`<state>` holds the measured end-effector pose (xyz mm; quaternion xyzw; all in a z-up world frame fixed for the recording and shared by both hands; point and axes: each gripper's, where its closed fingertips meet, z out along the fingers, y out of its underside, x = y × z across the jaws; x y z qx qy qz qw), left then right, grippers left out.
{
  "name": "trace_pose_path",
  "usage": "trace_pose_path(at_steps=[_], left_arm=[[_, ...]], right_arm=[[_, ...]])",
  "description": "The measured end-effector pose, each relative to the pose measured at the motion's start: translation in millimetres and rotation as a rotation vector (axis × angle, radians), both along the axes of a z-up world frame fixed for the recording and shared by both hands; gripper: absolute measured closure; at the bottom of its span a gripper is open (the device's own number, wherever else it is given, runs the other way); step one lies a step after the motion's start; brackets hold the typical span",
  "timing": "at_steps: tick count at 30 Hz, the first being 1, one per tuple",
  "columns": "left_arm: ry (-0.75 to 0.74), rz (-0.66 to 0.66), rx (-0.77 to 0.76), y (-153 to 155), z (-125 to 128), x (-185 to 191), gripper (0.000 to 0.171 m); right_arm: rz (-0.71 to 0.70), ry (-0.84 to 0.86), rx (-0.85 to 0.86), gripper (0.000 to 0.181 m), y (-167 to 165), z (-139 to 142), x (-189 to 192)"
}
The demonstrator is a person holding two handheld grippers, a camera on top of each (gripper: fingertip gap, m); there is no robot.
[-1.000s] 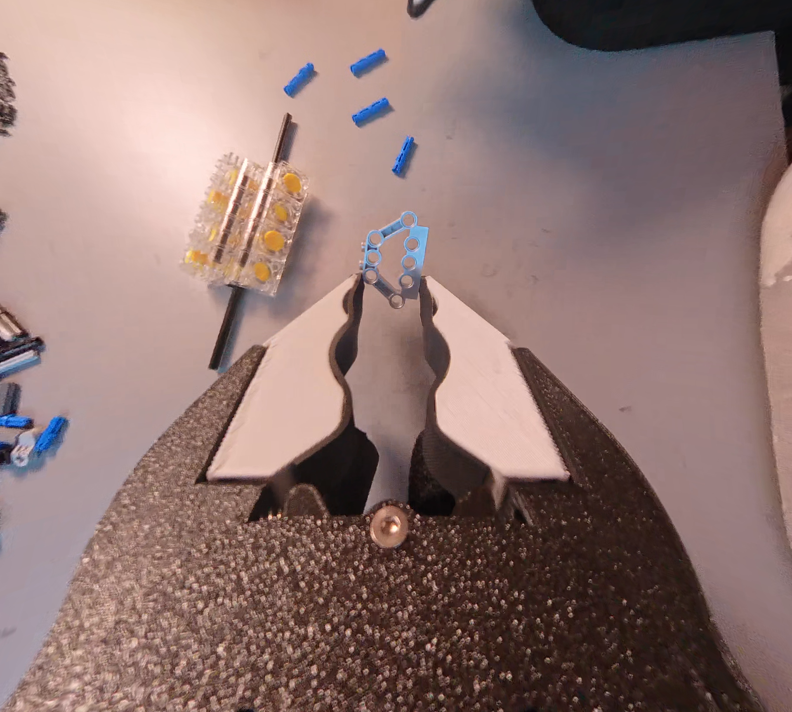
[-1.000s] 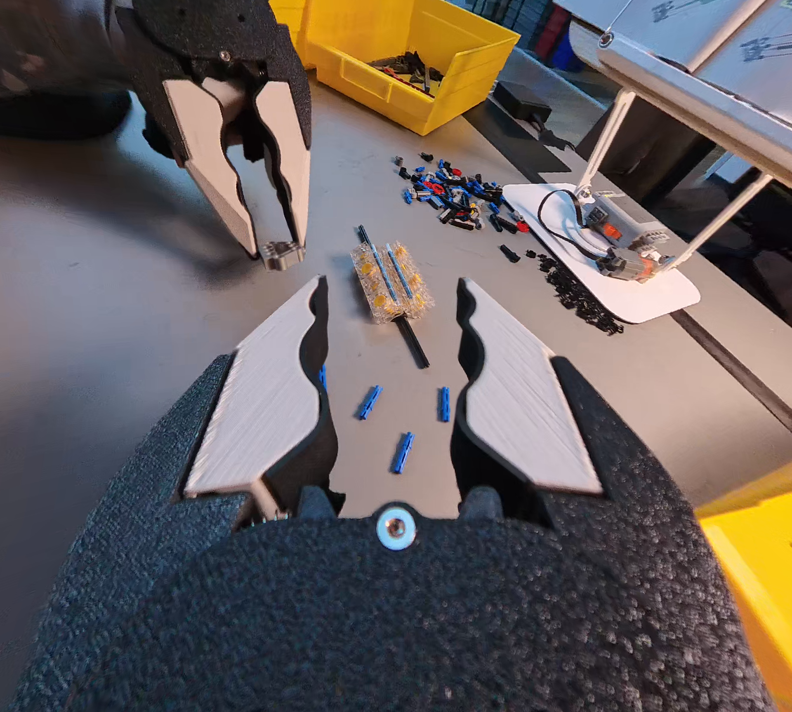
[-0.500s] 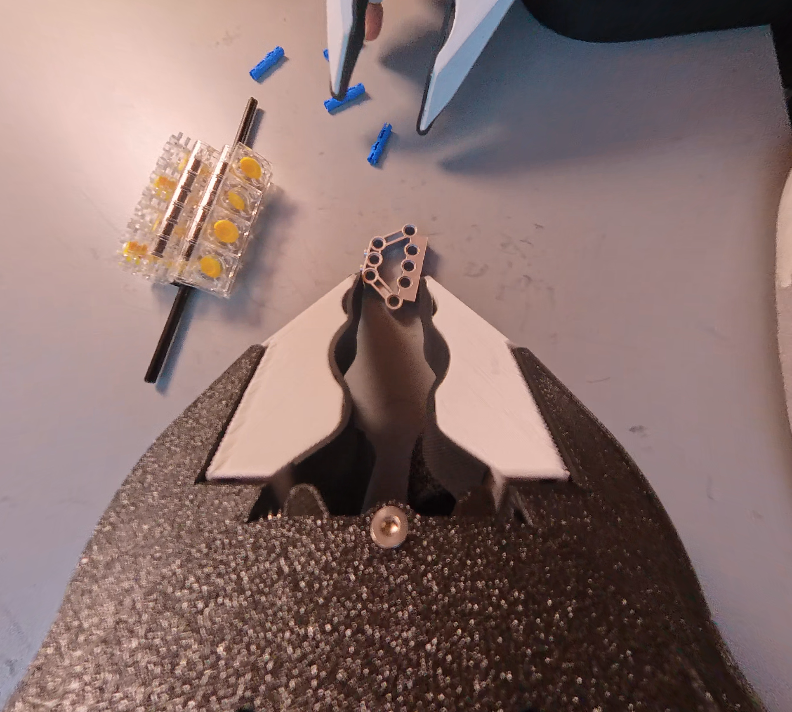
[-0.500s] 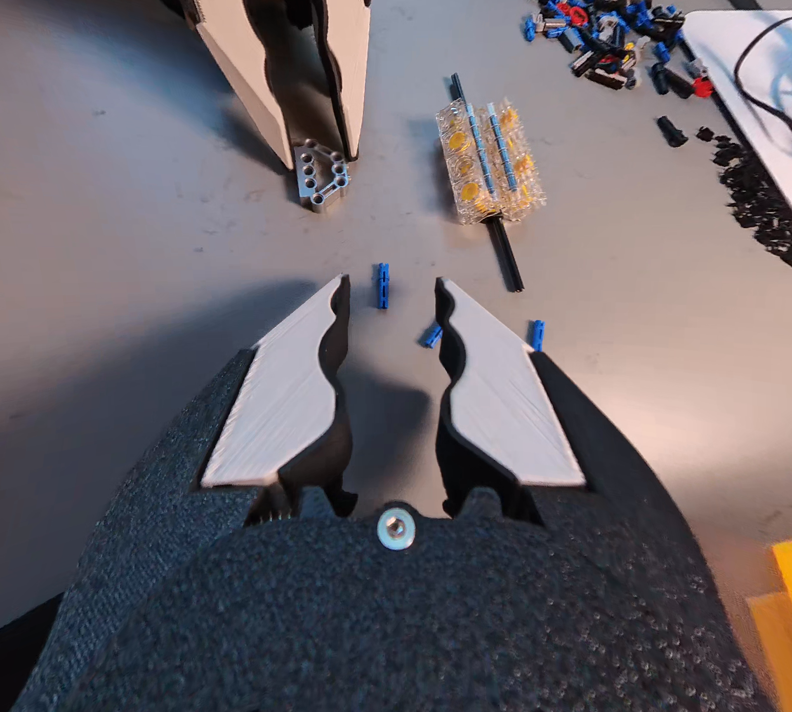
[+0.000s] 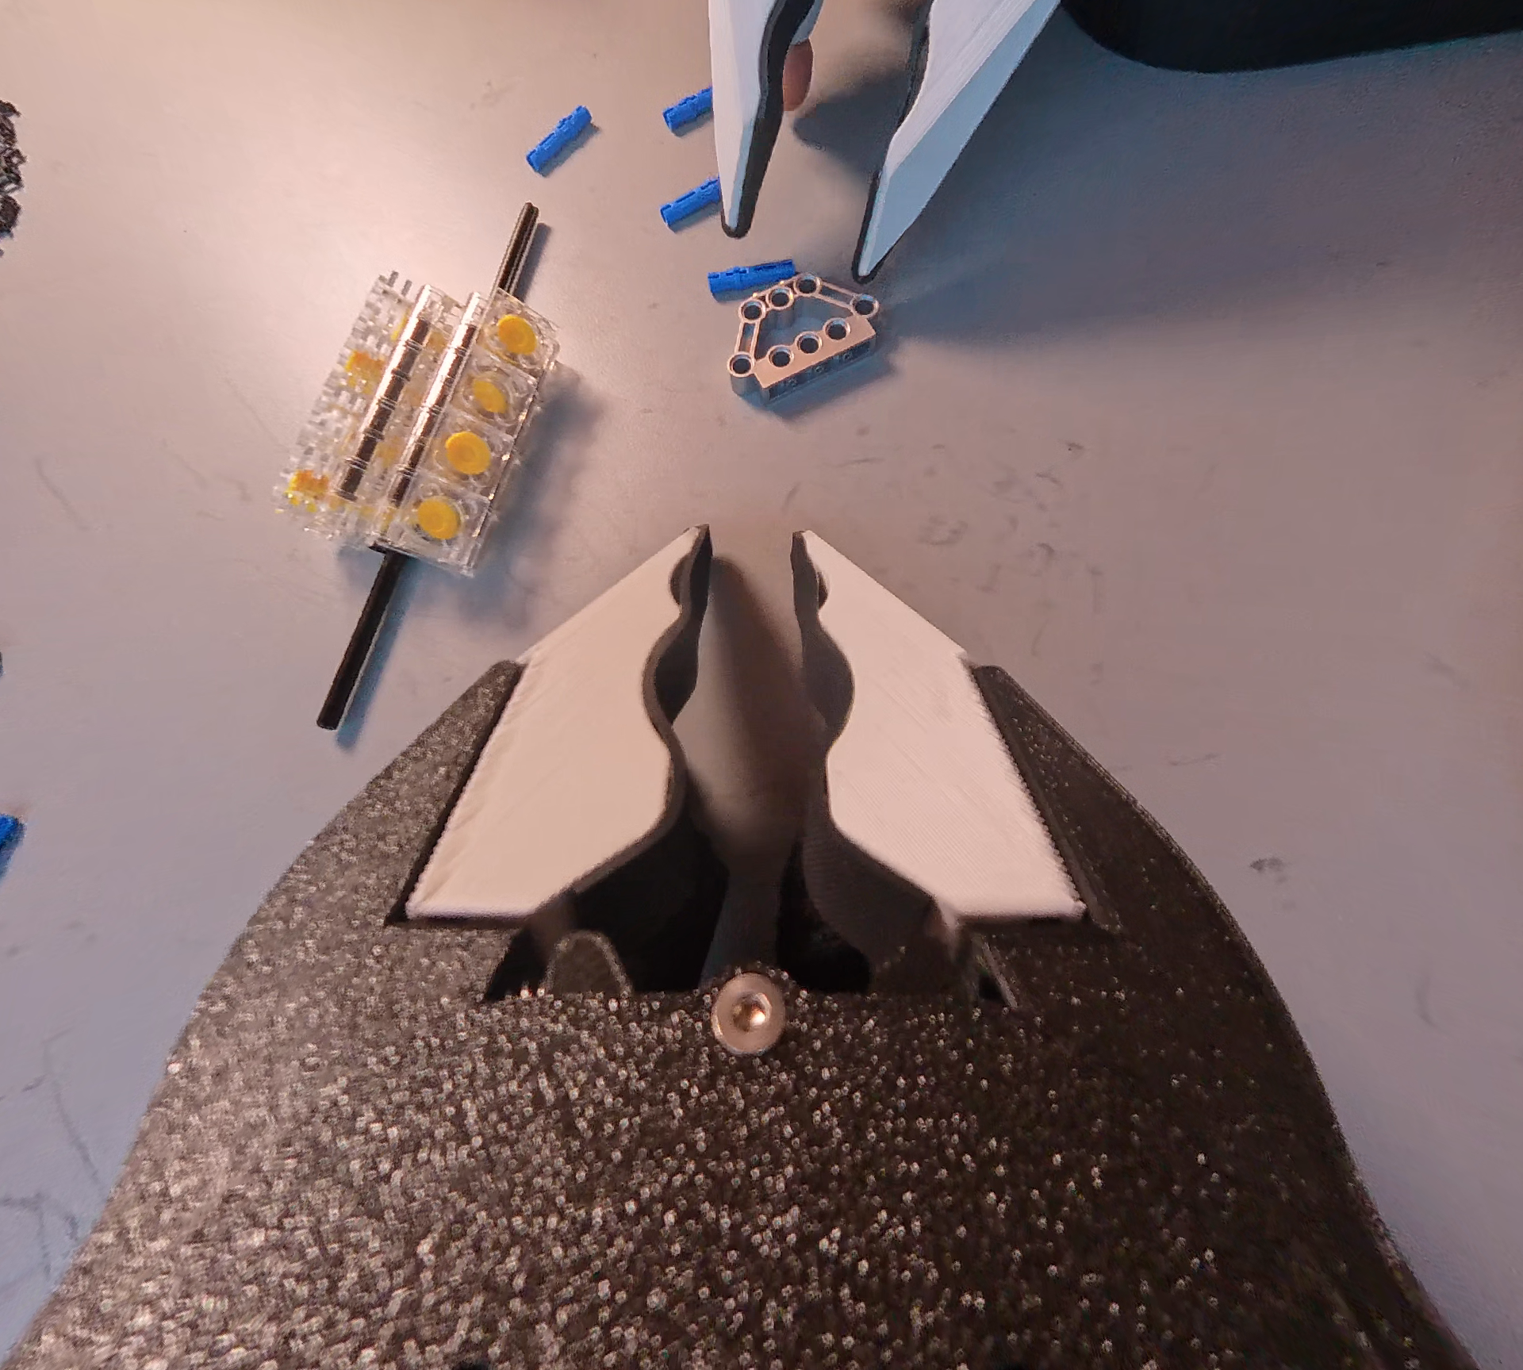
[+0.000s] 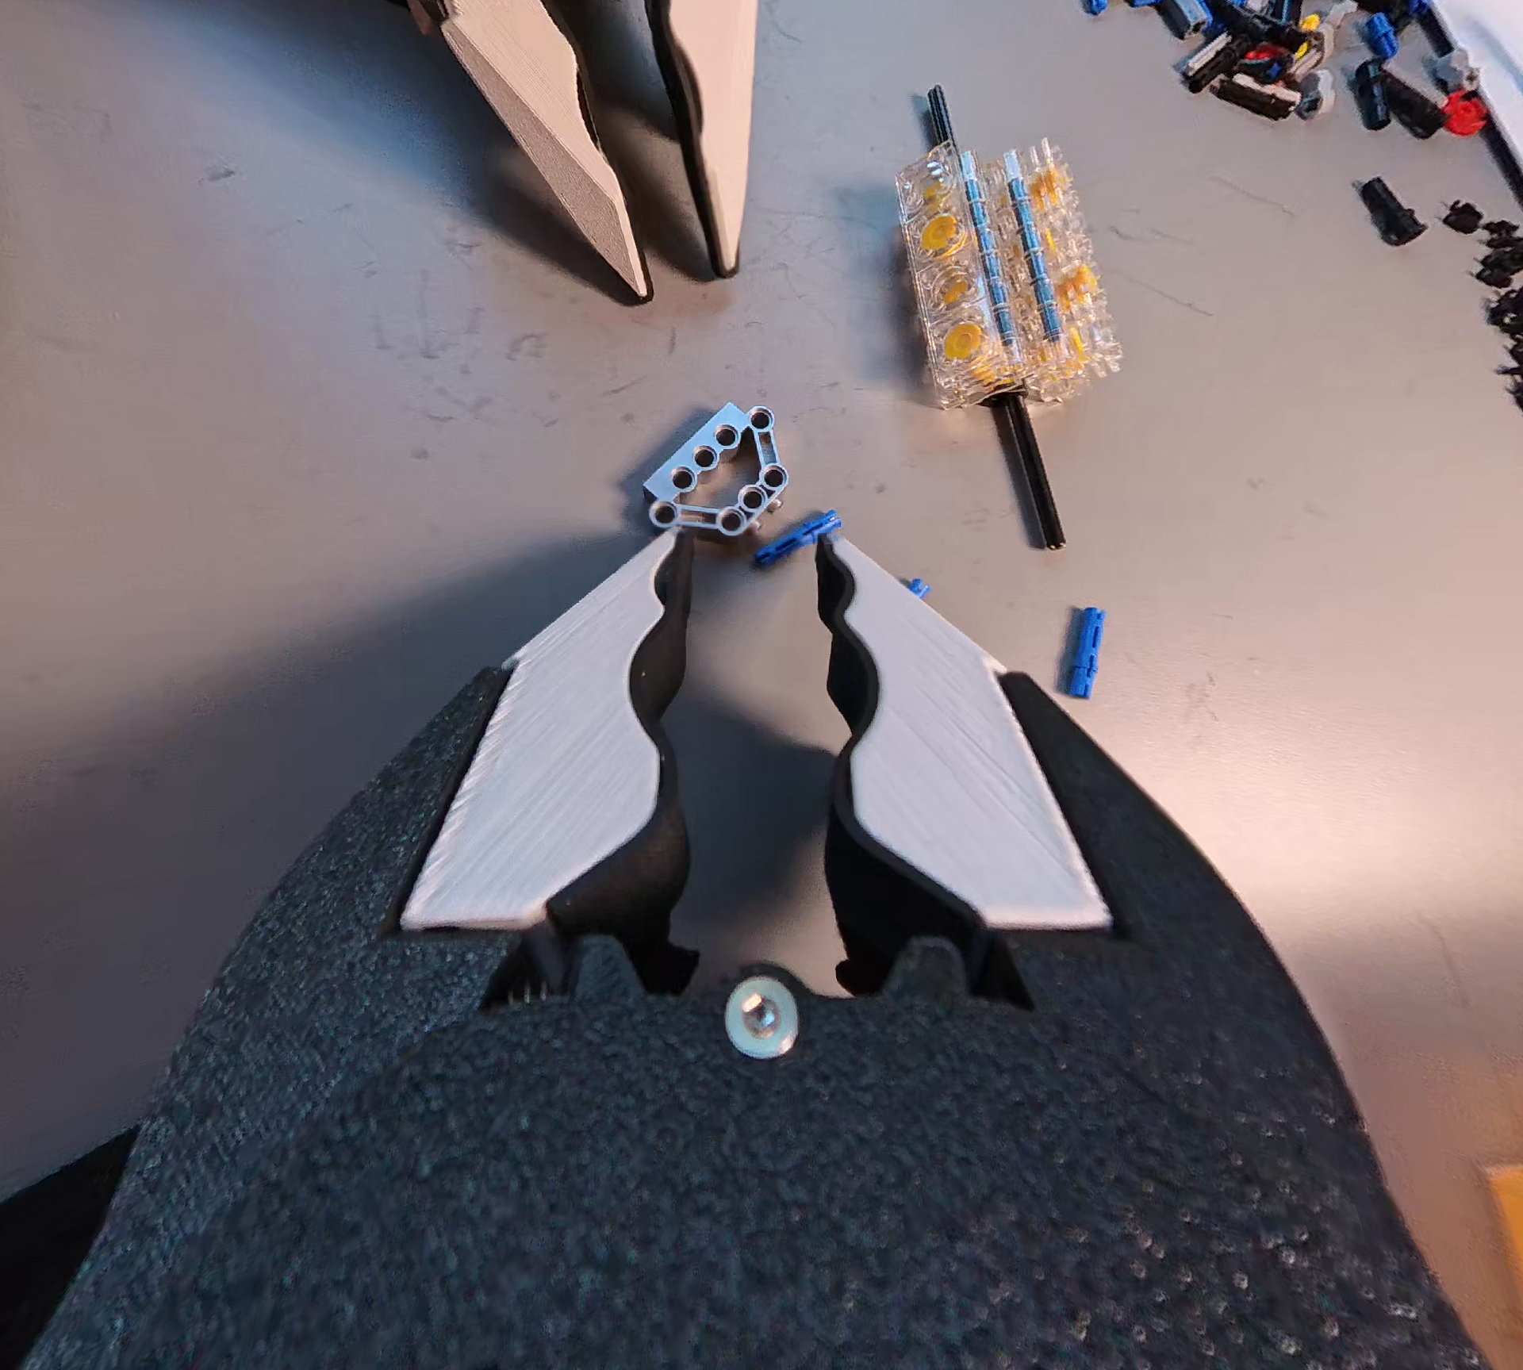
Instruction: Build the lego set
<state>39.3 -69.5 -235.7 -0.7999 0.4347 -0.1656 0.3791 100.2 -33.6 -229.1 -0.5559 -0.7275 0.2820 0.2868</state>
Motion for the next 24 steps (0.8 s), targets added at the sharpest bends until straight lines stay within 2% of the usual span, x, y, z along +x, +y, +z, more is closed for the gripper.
trace_pose_path(at_steps=[6, 10, 13, 16, 20, 22, 24], left_arm=[[-0.002, -0.016, 0.009, 0.3, 1.0, -0.2, 0.142], [-0.003, -0.024, 0.016, 0.3, 1.8, 1.3, 0.14], [-0.023, -0.044, 0.019, -0.5, 5.2, 4.1, 0.136], [-0.056, -0.079, 0.008, -5.3, 9.6, 7.3, 0.13], [-0.098, -0.169, -0.029, -23.0, 11.7, 18.4, 0.122], [-0.081, -0.175, -0.022, -24.1, 9.9, 23.0, 0.122], [-0.074, -0.171, -0.037, -24.5, 7.8, 29.7, 0.123]], right_arm=[[0.059, 0.015, -0.02, 0.153, -19.3, 7.2, -7.9], [0.06, -0.018, -0.047, 0.142, -27.6, 4.2, -12.4], [0.011, -0.059, 0.014, 0.15, -19.0, -0.9, -23.0], [0.16, -0.063, 0.023, 0.163, -48.9, 0.3, -33.9], [0.329, -0.045, 0.058, 0.165, -82.5, -1.9, -40.4], [0.304, -0.008, 0.026, 0.162, -74.8, 10.5, -33.8], [0.213, 0.041, -0.073, 0.149, -56.1, 28.6, -23.0]])
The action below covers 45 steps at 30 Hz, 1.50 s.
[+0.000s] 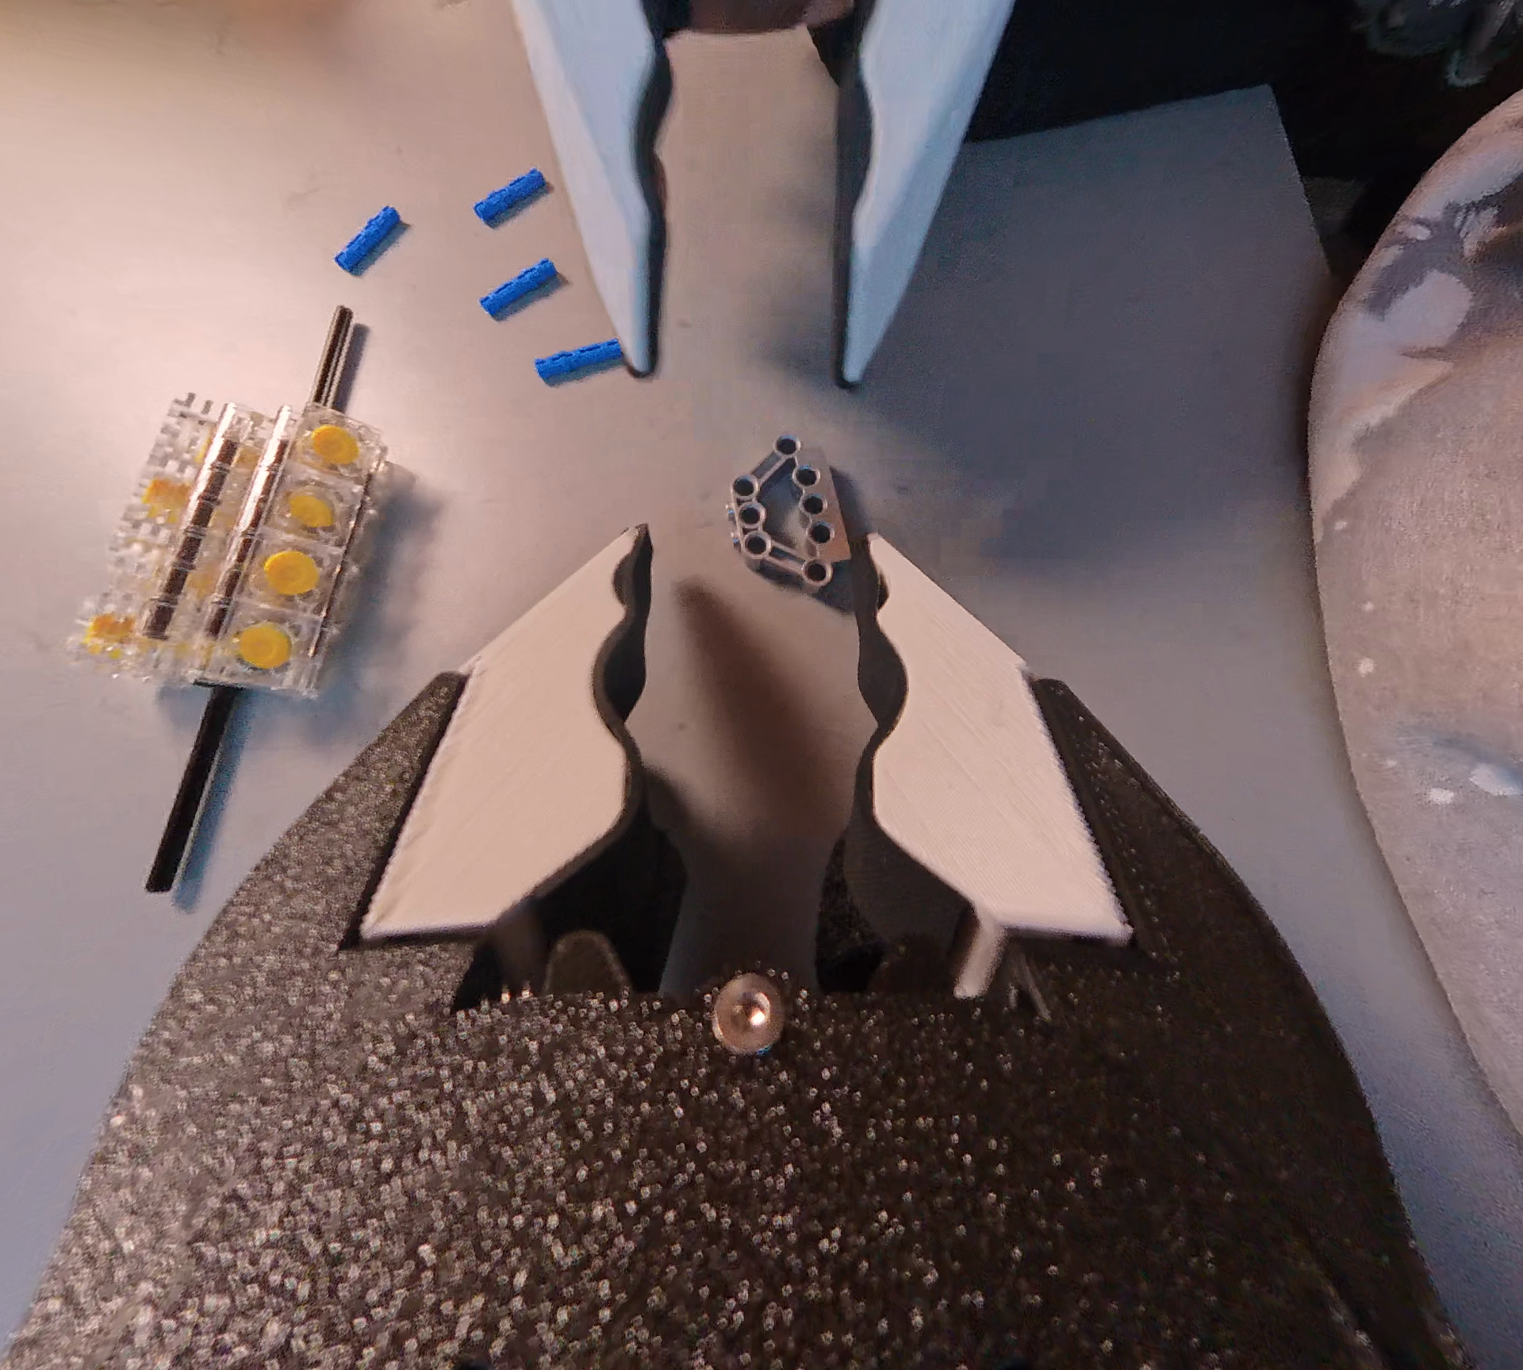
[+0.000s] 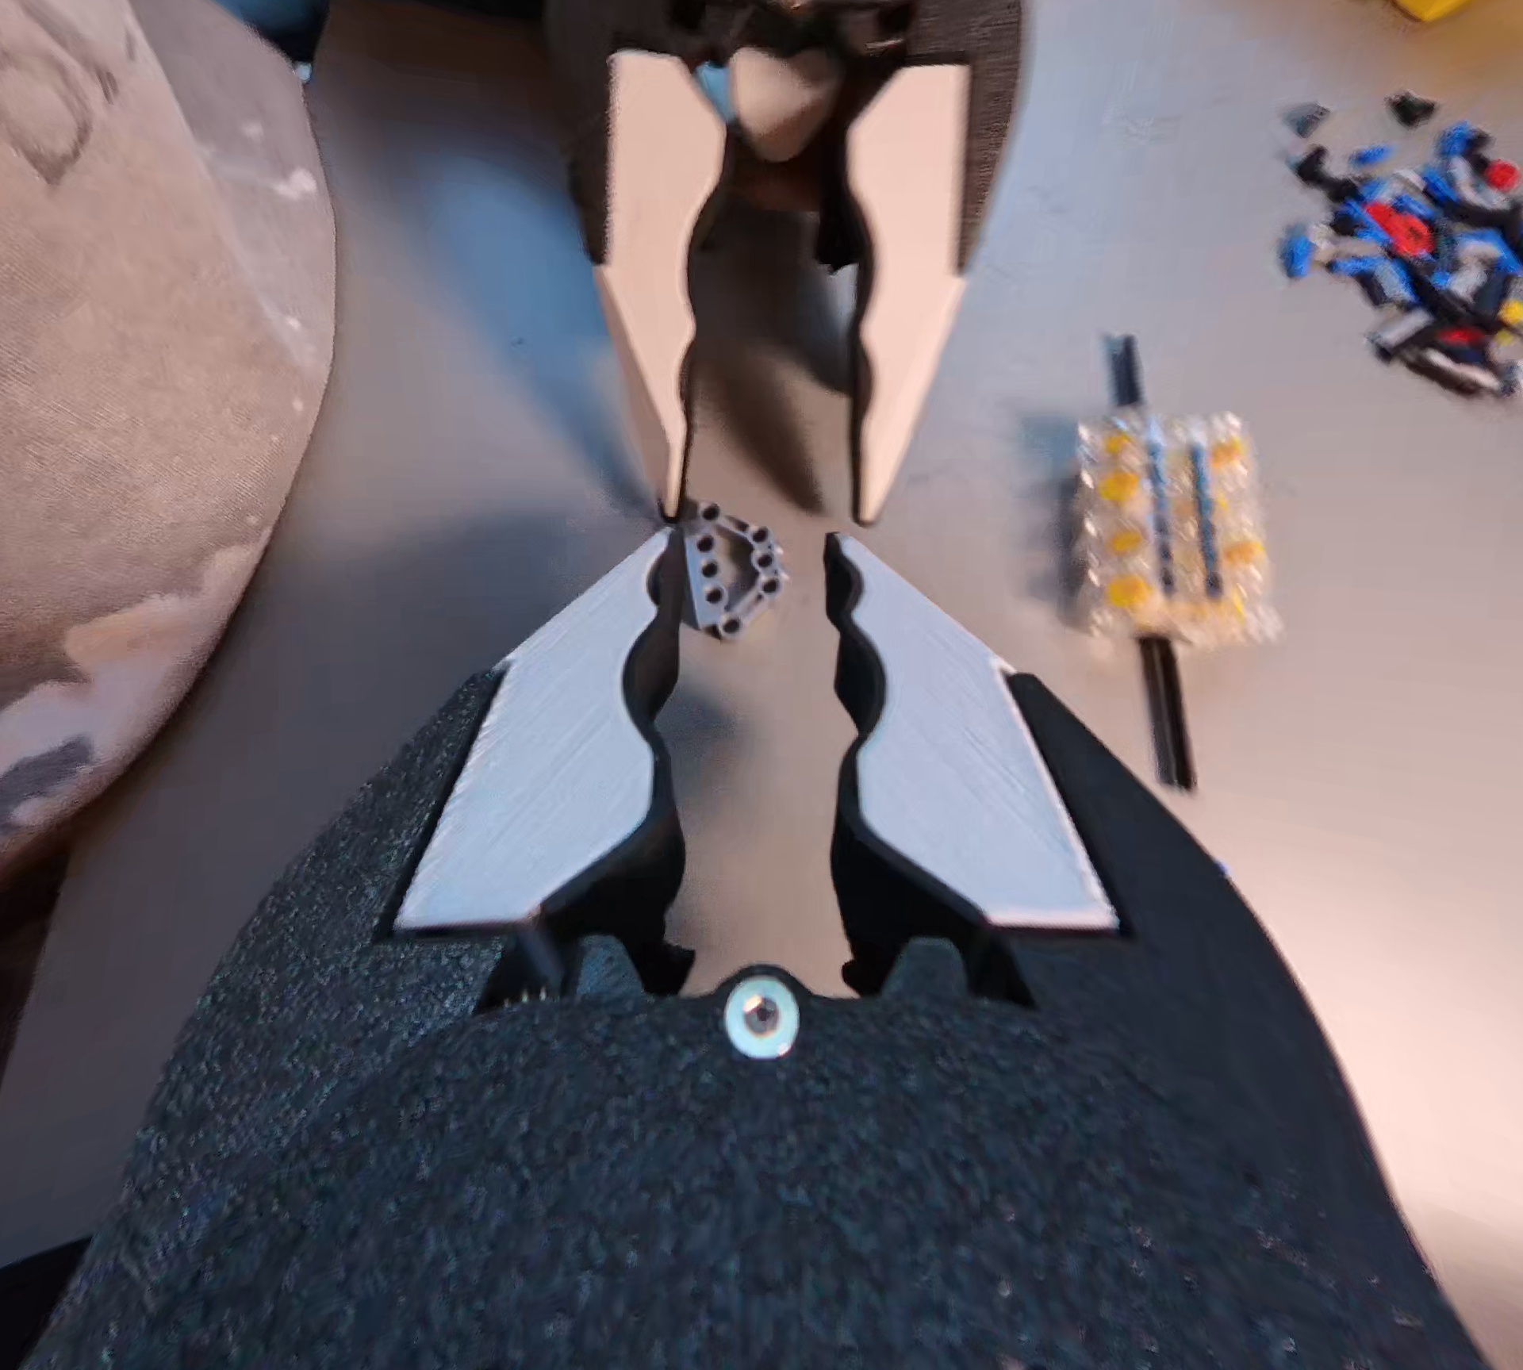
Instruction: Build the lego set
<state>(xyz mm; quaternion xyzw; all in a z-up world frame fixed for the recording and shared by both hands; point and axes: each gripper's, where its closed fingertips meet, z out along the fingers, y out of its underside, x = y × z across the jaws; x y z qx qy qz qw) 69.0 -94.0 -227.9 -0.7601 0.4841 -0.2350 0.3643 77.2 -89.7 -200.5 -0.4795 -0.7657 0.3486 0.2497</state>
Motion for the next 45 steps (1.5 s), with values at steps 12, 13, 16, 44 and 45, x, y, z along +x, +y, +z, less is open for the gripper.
trace_pose_path(at_steps=[12, 13, 16, 44, 45], left_arm=[[0.089, 0.112, -0.058, 4.8, -8.9, -1.4, 0.144], [0.088, 0.127, -0.066, 5.2, -8.9, -4.6, 0.144], [0.074, 0.14, -0.102, 3.0, -8.7, -8.7, 0.138], [-0.674, 0.143, -0.377, 12.8, 78.1, -14.3, 0.167], [-0.691, 0.141, -0.393, 12.7, 79.3, -14.4, 0.167]], right_arm=[[-0.351, -0.178, 0.023, 0.155, 66.7, -33.5, 25.5], [-0.355, -0.189, 0.03, 0.157, 67.1, -35.9, 24.8], [-0.357, -0.184, 0.038, 0.163, 65.7, -35.9, 18.5], [-0.126, 0.379, 0.179, 0.178, 10.9, 47.1, -30.3], [-0.125, 0.388, 0.185, 0.178, 10.8, 48.5, -30.3]])
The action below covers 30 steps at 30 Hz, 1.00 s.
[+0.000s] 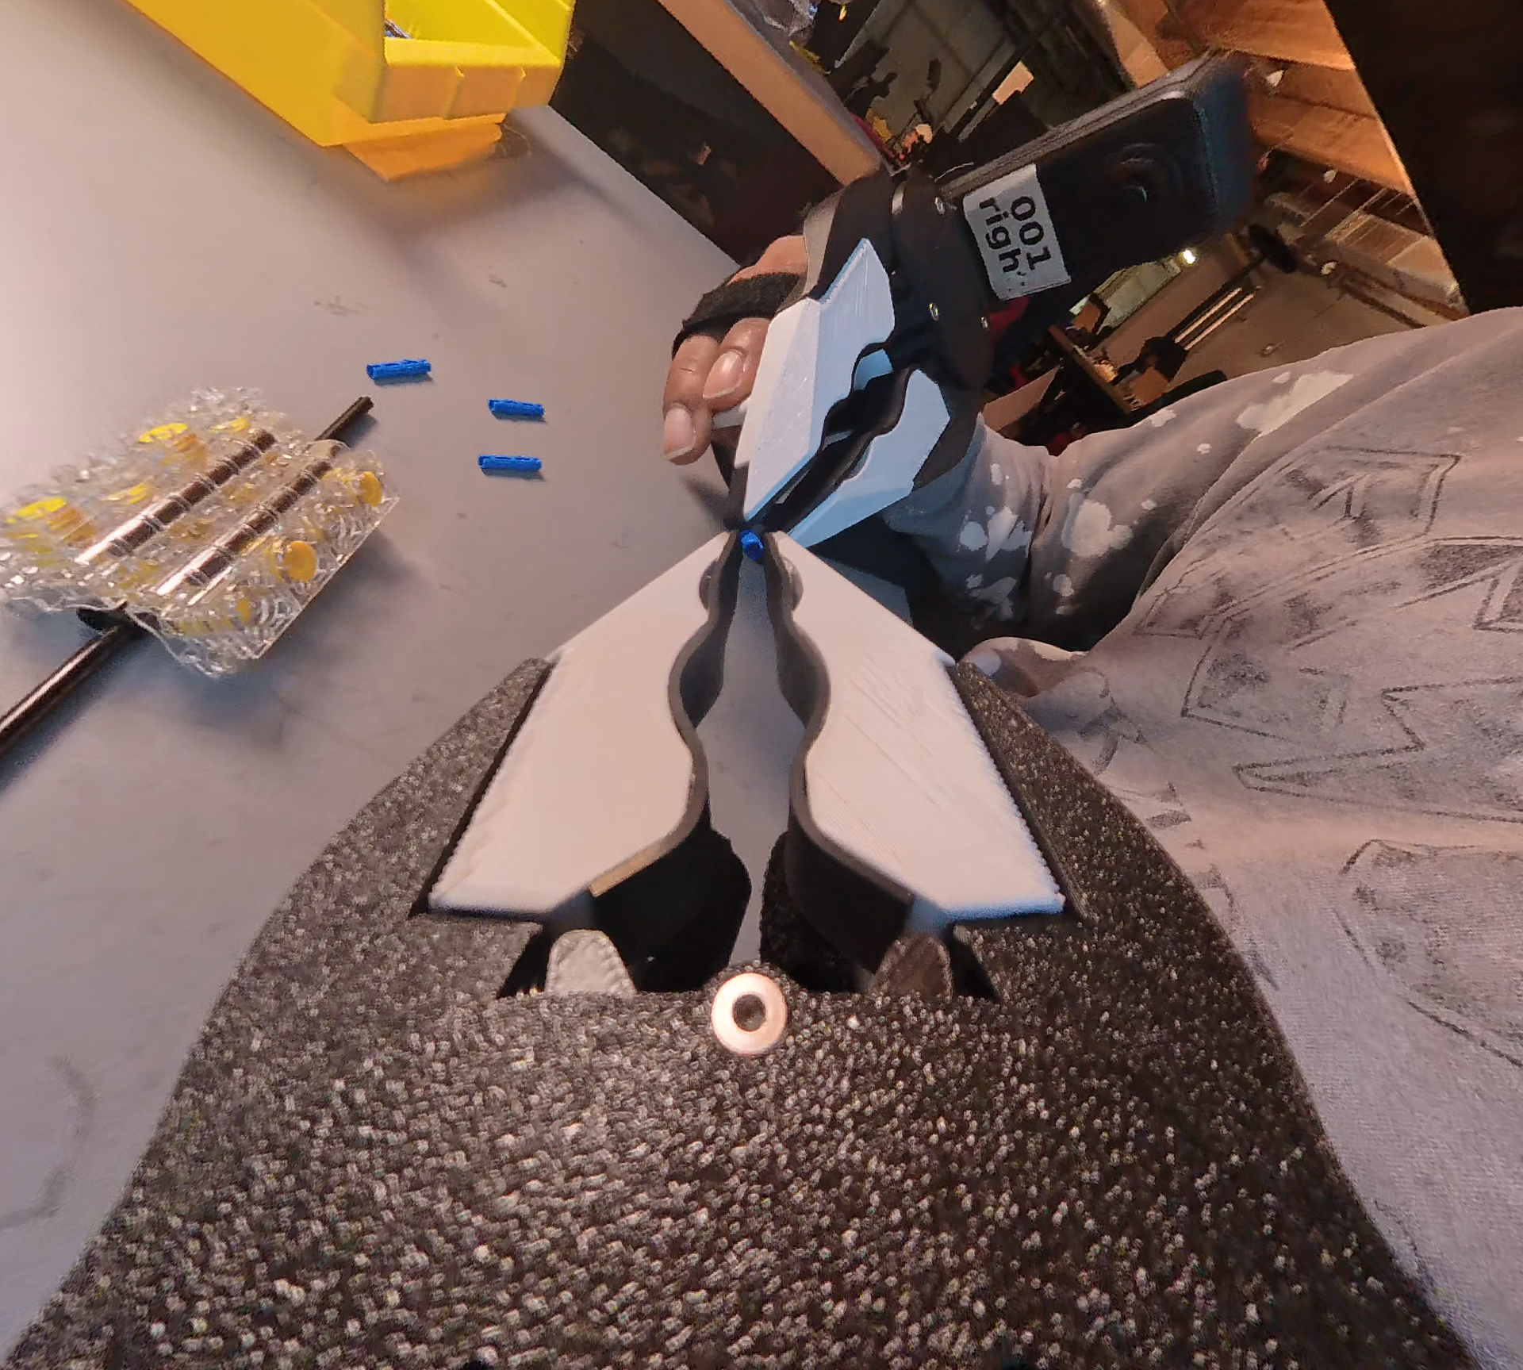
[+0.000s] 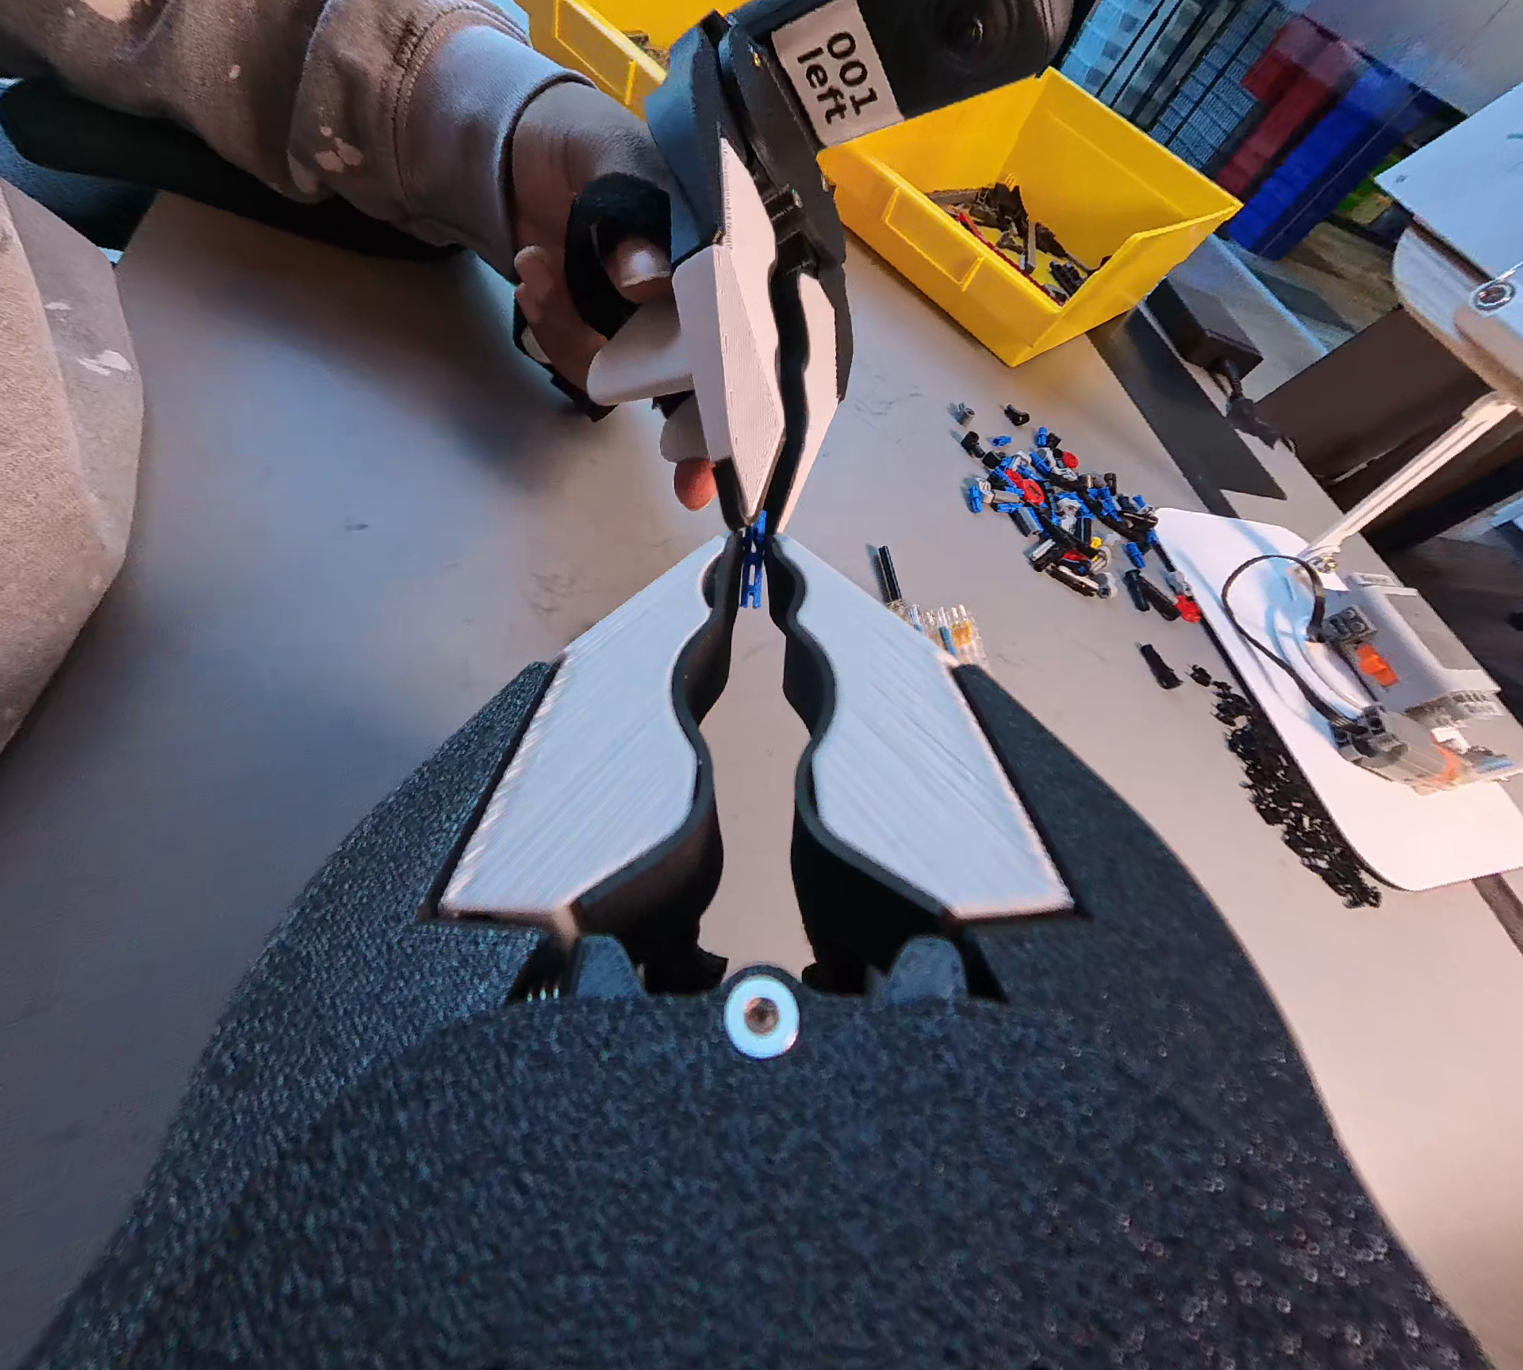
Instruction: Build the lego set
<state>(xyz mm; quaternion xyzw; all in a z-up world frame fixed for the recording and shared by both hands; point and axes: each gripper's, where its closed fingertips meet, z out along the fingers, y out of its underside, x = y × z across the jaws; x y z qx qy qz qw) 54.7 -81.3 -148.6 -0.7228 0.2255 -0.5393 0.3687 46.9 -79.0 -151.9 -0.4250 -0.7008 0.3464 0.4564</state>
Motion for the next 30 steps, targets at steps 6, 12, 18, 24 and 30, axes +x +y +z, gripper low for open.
trace_pose_path(at_steps=[6, 12, 18, 24, 30], left_arm=[[-0.13, -0.001, -0.042, 1.3, 14.3, -1.9, 0.168], [-0.299, 0.005, -0.054, 3.7, 34.7, -9.4, 0.169], [-0.38, -0.008, -0.05, 2.7, 43.0, -11.4, 0.169], [-0.404, -0.019, -0.059, 2.1, 44.3, -9.9, 0.169], [-0.412, -0.021, -0.068, 2.3, 43.4, -9.7, 0.169]], right_arm=[[-0.004, 0.085, -0.005, 0.178, 0.4, 14.5, -0.2], [-0.028, 0.179, -0.085, 0.175, 6.6, 30.4, 0.7], [-0.013, 0.222, -0.162, 0.178, 4.7, 40.2, 1.1], [0.002, 0.25, -0.238, 0.178, 4.2, 45.7, 1.9], [0.016, 0.259, -0.284, 0.178, 2.4, 47.6, 1.2]])
